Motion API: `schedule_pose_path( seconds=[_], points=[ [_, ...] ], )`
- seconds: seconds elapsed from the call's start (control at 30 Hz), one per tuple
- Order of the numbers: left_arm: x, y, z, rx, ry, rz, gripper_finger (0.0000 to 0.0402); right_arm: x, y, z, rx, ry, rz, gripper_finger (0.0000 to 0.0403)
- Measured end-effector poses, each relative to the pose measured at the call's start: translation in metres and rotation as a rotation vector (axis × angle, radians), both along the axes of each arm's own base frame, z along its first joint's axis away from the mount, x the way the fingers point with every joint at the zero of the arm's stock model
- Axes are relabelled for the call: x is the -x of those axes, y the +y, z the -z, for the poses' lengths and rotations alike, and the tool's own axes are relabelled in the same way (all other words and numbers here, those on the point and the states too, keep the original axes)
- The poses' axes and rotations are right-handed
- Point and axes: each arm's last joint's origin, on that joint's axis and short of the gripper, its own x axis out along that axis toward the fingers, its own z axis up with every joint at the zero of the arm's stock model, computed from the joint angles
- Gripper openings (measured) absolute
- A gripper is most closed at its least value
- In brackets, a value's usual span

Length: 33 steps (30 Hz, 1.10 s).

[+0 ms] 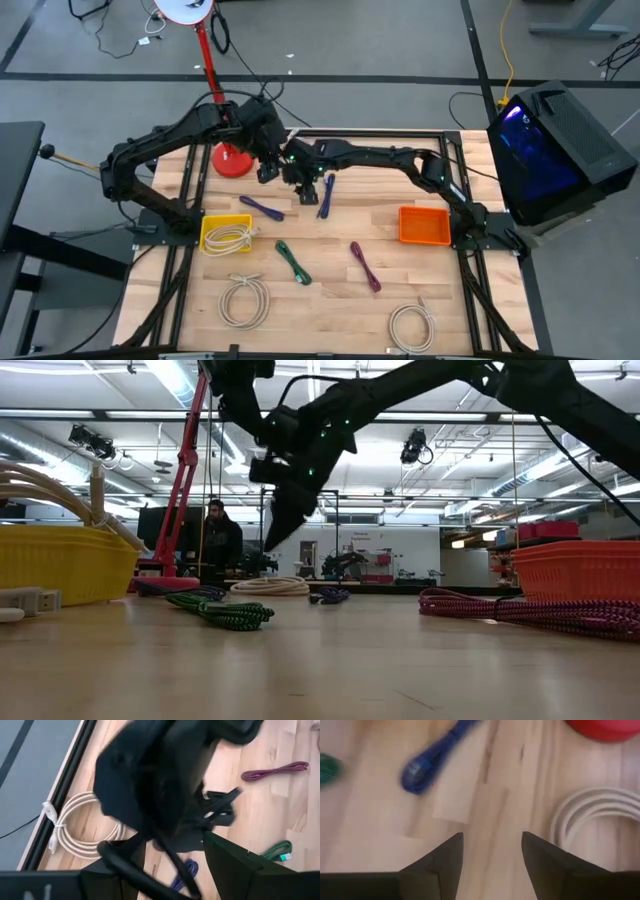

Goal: Pick & Place USB Port
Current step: Put the light brown HDMI cable into the yellow bin

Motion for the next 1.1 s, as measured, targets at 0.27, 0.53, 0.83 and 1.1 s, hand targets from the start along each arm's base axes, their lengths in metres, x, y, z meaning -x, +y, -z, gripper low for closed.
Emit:
schedule_pose_path(
  seconds=[0.27, 0.53, 0.83, 1.1],
  points=[
    [-0.004, -0.01, 0.001, -0.01, 0.012, 0.024, 0.0206, -0.004, -0.002, 0.02, 0.273, 0.106, 0.166, 0.0198],
    [-0.005, -0.015, 0.001, 0.012, 0.009, 0.017, 0.0206, -0.011, 0.012, 0.022, 0.181, 0.042, 0.085, 0.0171],
    [-0.006, -0.025, 0.003, 0.019, 0.043, 0.035, 0.0206, -0.021, 0.015, 0.033, 0.249, 0.003, 0.088, 0.0167],
    [-0.004, -0.027, 0.002, 0.005, 0.06, 0.031, 0.0206, -0.033, 0.017, 0.039, 0.15, -0.121, 0.072, 0.016]
  ],
)
